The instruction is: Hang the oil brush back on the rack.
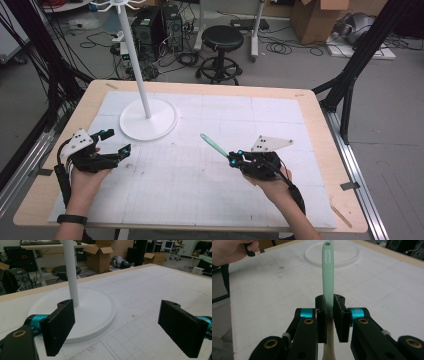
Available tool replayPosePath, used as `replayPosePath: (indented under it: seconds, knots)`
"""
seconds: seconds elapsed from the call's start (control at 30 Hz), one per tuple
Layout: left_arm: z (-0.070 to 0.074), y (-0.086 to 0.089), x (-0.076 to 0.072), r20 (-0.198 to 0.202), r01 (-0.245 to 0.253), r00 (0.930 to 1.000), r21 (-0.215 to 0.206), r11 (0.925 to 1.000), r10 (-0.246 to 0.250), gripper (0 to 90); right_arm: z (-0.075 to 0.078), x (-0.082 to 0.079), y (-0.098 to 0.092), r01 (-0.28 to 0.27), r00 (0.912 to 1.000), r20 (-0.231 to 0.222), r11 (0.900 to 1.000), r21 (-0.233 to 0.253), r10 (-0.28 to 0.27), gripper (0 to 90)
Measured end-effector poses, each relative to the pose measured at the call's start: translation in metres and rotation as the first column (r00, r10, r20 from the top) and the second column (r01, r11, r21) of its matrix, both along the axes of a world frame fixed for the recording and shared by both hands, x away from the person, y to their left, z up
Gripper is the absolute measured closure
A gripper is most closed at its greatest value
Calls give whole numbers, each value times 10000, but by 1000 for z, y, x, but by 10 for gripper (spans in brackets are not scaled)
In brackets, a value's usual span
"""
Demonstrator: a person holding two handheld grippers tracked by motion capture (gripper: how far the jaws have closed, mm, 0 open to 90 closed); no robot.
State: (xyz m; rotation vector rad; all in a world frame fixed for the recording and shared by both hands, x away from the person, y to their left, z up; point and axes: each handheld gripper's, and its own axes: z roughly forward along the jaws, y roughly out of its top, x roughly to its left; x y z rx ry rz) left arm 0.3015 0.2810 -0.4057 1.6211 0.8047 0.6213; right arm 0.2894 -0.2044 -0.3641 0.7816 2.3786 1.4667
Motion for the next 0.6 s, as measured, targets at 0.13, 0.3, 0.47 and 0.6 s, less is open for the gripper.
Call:
replayPosePath:
  seconds: [0.13,0.3,0.47,0.6]
  knots:
    - [0,-1,0,6,35,10000,-21,10000,-35,147,16,7,3,-123,9995,300,9998,158,119,827]
    - [0,0,0,1,25,10000,-54,10000,-25,147,30,14,6,-172,9986,495,9996,223,161,827]
    - [1,0,0,-9,61,10000,-114,9999,-62,147,50,26,14,-219,9956,919,9985,502,173,827]
    - [1,1,0,31,81,10000,-162,9998,-81,147,60,32,19,-233,9941,1067,9978,625,165,828]
